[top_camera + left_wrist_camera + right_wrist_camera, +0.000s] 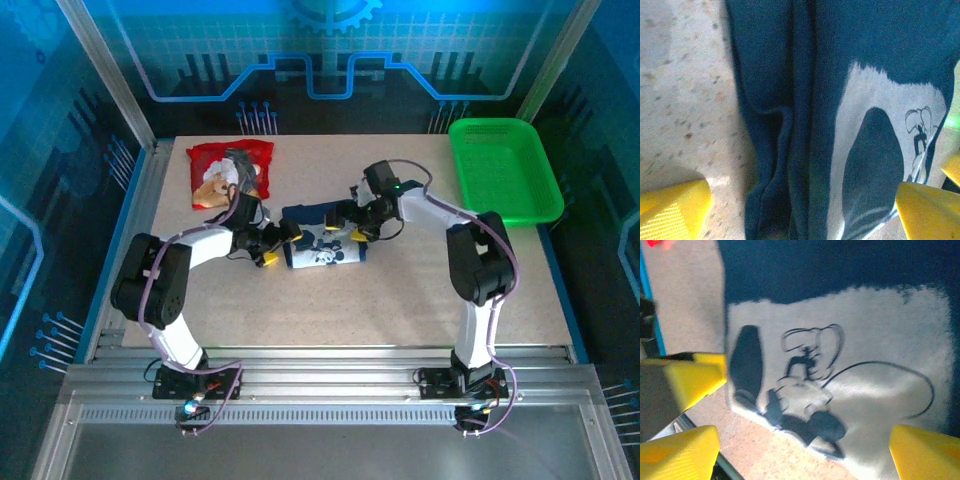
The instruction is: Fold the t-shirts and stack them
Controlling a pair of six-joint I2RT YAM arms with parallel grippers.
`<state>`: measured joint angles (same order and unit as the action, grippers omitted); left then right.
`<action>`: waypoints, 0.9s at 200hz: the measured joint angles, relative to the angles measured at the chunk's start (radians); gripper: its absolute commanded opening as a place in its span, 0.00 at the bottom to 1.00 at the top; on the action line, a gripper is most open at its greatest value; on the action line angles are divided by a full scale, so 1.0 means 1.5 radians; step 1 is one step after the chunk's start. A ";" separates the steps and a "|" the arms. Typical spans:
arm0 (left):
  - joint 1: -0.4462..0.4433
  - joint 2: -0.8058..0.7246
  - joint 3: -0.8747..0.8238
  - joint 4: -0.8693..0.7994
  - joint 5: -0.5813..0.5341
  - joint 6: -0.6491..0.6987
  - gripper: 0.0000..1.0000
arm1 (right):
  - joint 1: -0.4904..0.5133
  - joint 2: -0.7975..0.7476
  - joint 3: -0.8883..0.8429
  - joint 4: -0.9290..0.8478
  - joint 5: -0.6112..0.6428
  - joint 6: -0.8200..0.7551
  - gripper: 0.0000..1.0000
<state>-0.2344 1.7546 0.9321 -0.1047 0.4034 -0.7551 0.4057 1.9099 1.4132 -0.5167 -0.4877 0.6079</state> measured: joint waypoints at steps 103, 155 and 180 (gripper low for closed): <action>-0.032 0.124 0.192 -0.222 -0.096 -0.011 0.41 | 0.000 -0.229 -0.090 -0.035 -0.018 -0.017 0.93; -0.081 0.240 0.381 -0.245 -0.120 0.052 0.08 | 0.004 -0.291 -0.092 -0.037 -0.035 -0.015 0.93; -0.098 0.260 0.452 -0.261 -0.128 0.100 0.00 | 0.004 -0.304 -0.092 -0.050 -0.037 -0.017 0.94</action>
<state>-0.3813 2.1445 1.6104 -0.4969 0.2119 -0.6044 0.4114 1.4544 1.2747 -0.5911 -0.5438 0.5823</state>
